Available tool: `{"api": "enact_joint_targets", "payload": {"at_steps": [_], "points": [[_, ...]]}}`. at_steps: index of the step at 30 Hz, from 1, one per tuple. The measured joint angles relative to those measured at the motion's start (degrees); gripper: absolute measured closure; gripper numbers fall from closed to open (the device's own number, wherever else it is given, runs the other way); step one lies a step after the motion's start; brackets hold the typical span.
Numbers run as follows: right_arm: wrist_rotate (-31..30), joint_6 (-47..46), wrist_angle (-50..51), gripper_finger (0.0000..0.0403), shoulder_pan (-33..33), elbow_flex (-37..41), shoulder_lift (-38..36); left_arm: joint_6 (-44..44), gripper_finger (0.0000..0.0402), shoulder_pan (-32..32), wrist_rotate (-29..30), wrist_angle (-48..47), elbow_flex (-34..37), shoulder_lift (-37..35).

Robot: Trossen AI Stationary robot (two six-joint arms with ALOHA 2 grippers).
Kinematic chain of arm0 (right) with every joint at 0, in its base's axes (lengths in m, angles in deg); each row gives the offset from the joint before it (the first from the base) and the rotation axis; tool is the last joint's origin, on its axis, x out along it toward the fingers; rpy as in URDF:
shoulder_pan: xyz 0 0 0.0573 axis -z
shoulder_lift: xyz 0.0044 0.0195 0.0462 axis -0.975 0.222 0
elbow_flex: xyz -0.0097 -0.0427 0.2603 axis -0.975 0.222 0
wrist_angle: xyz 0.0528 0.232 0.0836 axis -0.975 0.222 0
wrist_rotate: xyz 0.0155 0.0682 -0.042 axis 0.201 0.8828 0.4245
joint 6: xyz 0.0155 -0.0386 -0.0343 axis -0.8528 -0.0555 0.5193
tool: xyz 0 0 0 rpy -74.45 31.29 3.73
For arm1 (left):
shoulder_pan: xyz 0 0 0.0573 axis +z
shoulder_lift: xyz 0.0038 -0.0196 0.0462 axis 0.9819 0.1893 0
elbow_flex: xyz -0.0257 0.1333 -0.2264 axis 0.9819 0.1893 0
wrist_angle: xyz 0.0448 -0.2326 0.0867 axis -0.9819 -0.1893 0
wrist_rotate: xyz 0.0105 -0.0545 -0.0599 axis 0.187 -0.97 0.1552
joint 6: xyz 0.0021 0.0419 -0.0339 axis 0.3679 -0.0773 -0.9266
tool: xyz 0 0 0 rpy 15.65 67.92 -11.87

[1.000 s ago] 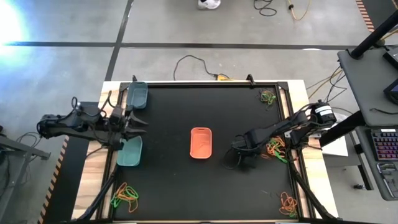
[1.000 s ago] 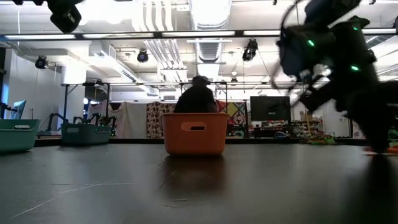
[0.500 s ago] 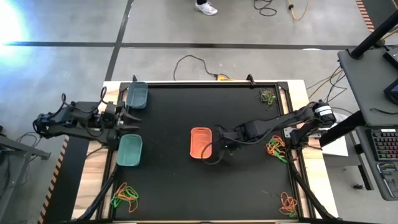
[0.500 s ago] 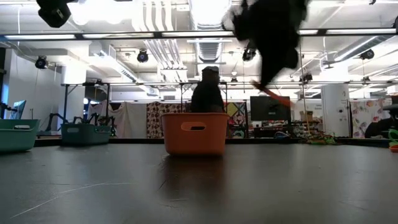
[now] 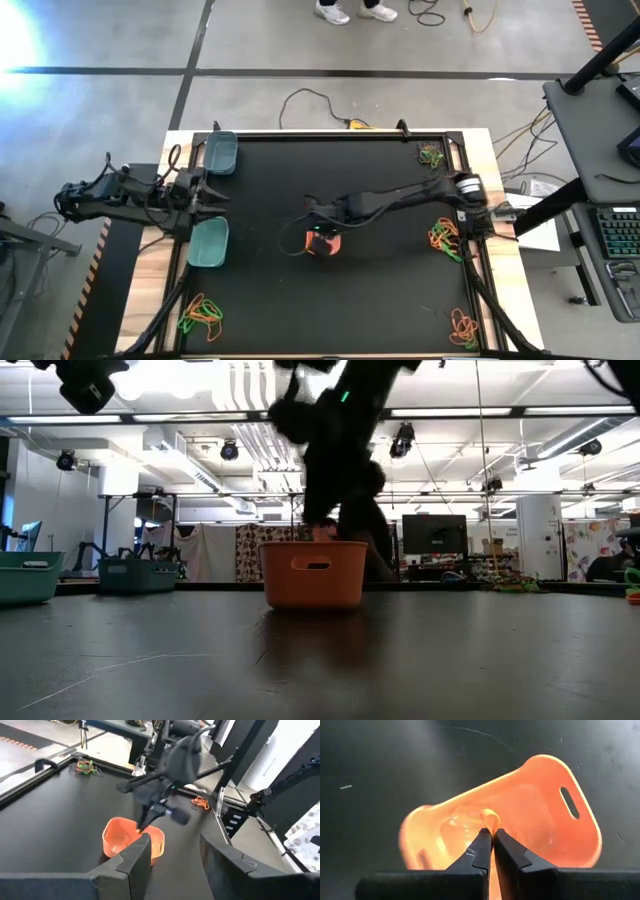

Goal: Sort rubber bands into baskets
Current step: Put the orange rubber band into the orange bin

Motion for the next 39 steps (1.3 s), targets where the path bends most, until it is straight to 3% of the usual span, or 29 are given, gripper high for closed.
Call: {"api": "enact_joint_targets", "payload": {"at_steps": [11, 19, 32, 35, 39], "points": [[0.0, 0.9, 7.3, 0.0385, 3.1, -8.2, 11.7, -1.1, 0.0249, 0.0, -3.4, -1.2, 0.6, -0.2], [0.1, 3.5, 10.2, 0.0315, 3.4, -11.4, 14.1, 0.3, 0.0249, 0.0, -3.2, -1.0, 0.6, -0.4], [-1.9, 5.6, 17.2, 0.0218, 3.4, -10.5, -0.7, 0.4, 0.0249, 0.0, -0.8, 2.7, 0.2, -0.3], [-3.7, 3.4, 20.2, 0.0206, 3.4, -5.8, -5.9, 0.4, 0.0249, 0.0, -0.8, 4.4, 0.2, 0.4], [-3.9, -4.5, 22.9, 0.02, 3.2, 6.1, -14.5, 0.6, 0.0249, 0.0, -0.8, 5.5, 0.3, 2.1]]}}
